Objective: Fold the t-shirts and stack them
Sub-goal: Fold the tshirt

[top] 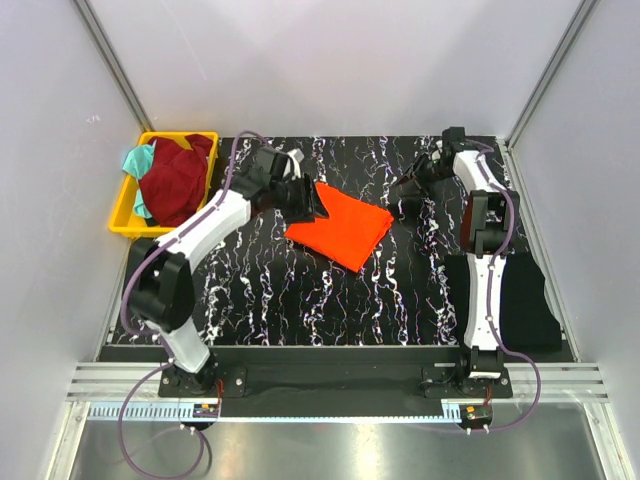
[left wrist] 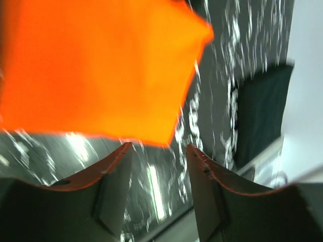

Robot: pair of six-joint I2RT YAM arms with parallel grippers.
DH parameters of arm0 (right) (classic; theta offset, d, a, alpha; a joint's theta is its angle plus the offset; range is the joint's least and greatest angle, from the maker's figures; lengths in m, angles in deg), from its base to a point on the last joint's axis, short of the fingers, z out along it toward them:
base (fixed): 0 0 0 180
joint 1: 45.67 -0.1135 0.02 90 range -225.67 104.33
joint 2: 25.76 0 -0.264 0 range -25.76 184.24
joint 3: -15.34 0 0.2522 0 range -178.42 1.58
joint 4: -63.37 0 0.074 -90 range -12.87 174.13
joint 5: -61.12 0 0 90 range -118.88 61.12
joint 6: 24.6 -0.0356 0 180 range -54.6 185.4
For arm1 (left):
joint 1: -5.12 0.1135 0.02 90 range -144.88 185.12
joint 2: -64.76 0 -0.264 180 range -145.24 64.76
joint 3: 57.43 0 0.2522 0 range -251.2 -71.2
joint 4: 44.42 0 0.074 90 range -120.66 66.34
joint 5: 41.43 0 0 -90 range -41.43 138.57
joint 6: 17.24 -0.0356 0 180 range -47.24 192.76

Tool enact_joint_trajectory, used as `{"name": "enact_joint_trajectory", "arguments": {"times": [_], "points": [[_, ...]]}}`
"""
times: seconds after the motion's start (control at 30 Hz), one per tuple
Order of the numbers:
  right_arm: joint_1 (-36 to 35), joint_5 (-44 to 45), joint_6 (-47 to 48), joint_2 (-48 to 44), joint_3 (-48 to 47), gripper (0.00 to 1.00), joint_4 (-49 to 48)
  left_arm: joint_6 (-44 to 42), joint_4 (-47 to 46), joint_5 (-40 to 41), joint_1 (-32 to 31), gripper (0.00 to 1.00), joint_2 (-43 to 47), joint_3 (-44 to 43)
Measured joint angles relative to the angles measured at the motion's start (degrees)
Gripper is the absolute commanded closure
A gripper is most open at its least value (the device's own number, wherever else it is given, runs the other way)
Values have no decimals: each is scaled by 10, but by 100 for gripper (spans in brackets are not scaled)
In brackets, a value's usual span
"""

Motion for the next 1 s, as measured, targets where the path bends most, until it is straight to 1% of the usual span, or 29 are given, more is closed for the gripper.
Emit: {"name": "enact_joint_trajectory", "arguments": {"times": [0.07, 0.17, 0.23, 0.3, 0.4, 0.43, 0.5, 0.53, 0.63, 0.77, 0.83, 0.93, 1.0], "points": [[-2, -1, 9, -7, 23, 41, 0, 0, 1, 1, -20, 48, 32, 33], [-5, 33, 31, -54, 99, 39, -3, 0, 1, 2, -23, 48, 50, 46], [-7, 53, 42, -105, 156, 40, -7, -5, -5, 0, -16, 49, 49, 46], [-7, 51, 46, -154, 196, 43, -16, -10, -16, -12, -7, 50, 43, 44], [-15, 16, 36, -232, 266, 46, -80, -12, -67, -56, 12, 50, 10, 36], [-21, 3, 28, -252, 289, 51, -110, -12, -95, -71, 19, 50, -7, 35], [-40, -30, 5, -279, 336, 57, -182, -5, -148, -99, 33, 50, -46, 29], [-52, -50, -15, -283, 358, 66, -224, 0, -176, -111, 38, 50, -70, 22], [-81, -95, -77, -269, 418, 74, -353, 32, -271, -144, 52, 50, -153, -9], [-98, -141, -184, -207, 474, 76, -537, 107, -416, -175, 60, 50, -262, -36], [-93, -151, -236, -164, 485, 76, -612, 143, -465, -183, 61, 50, -317, -58], [-78, -156, -288, -108, 487, 76, -687, 182, -501, -190, 61, 50, -386, -107], [-67, -163, -299, -90, 485, 76, -729, 203, -520, -195, 63, 50, -418, -136]]}}
